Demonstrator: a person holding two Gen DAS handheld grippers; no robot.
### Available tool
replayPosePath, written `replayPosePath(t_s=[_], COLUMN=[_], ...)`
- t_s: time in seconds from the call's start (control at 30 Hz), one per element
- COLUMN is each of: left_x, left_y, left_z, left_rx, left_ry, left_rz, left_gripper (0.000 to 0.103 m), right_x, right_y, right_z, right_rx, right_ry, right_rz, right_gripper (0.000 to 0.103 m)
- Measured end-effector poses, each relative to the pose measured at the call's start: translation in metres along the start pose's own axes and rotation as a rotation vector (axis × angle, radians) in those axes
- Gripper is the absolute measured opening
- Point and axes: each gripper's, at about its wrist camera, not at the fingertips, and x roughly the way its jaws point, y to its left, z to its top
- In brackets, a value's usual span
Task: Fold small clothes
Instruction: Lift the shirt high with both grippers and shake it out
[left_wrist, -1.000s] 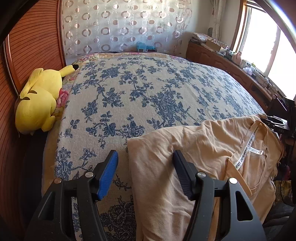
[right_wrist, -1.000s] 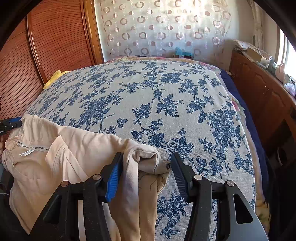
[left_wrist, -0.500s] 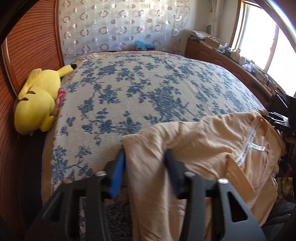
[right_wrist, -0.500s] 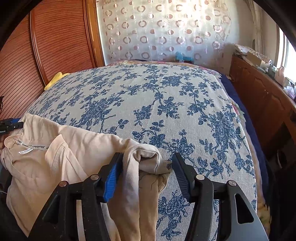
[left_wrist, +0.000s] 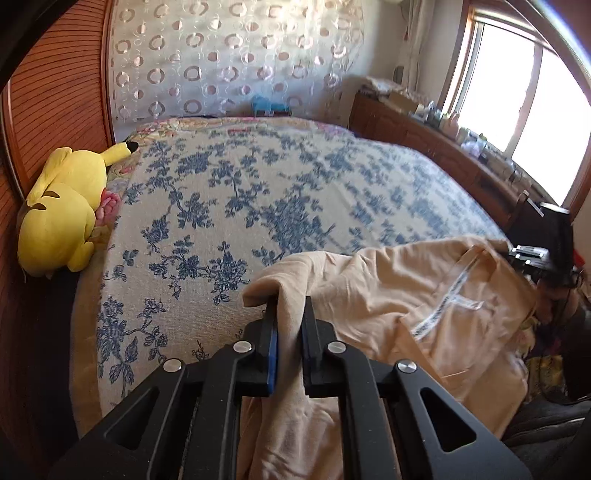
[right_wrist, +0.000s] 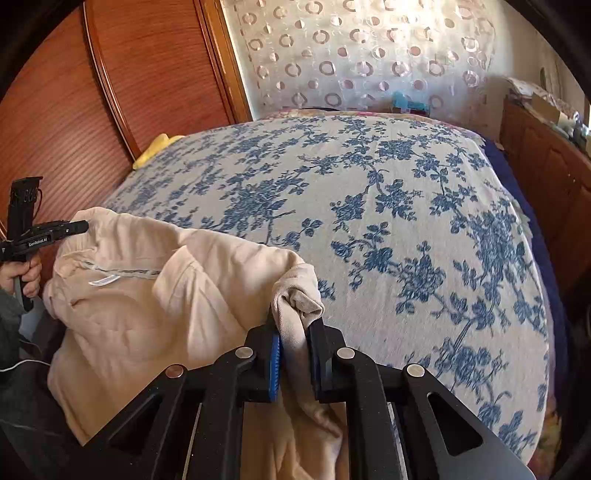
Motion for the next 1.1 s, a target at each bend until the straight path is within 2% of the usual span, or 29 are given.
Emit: replayPosePath(t_s=[0.13, 0.23, 0.5, 0.6, 0.7, 0.8, 0.9, 1.0, 1.07, 1.1], left_x=[-0.037, -0.068, -0.165, -0.196, -0.207, -0.189, -0.143, -0.072, -0.008, 0.009], left_y=[-0.012, -0.024, -0.055, -0.054, -0.051, -0.042, -0.032, -0.007, 0.015, 0.018], left_z=[0.002, 0.011, 0.049, 0.069, 0.103, 0.154, 0.2, 0.232, 0.242, 0.237], left_rx=[0.013, 0.031, 0.1, 0.111, 0.151, 0.158, 0.161, 0.155, 0.169, 0.163], left_ry=[-0.086, -0.151, -0.371, -0.451, -0.493, -0.488, -0.457, -0.393, -0.299, -0.268], left_rz=[-0.01, -0.029, -0.086, -0.07, -0.008, 0.052, 0.142, 0.213, 0.245, 0.251], left_gripper=[0.01, 0.01, 0.01, 0.01, 0.01, 0.01, 0.01, 0.01, 0.025, 0.027], right_x=[-0.027, -0.062, -0.192, -0.239, -0.272, -0.278, -0.25, -0.189, -0.136, -0.106], right_y=[0.002, 0.008, 0.03, 0.038, 0.042, 0.042, 0.038, 0.031, 0.017, 0.008], right_z=[-0.008, -0.006, 0.009, 0.02, 0.049, 0.097, 0.156, 0.209, 0.232, 0.24], right_rx=[0.023, 0.013, -0.062, -0.106, -0.164, -0.226, -0.248, -0.245, -0.192, -0.159], right_ry=[-0.074, -0.152, -0.42, -0.504, -0.562, -0.571, -0.514, -0.42, -0.356, -0.309], right_rz=[0.051, 0.052, 0.051, 0.055, 0.047, -0.017, -0.103, -0.199, -0.246, -0.267], right_gripper=[0.012, 0.011, 0.011, 0.011, 0.011, 0.011, 0.011, 0.011, 0.012, 0.021])
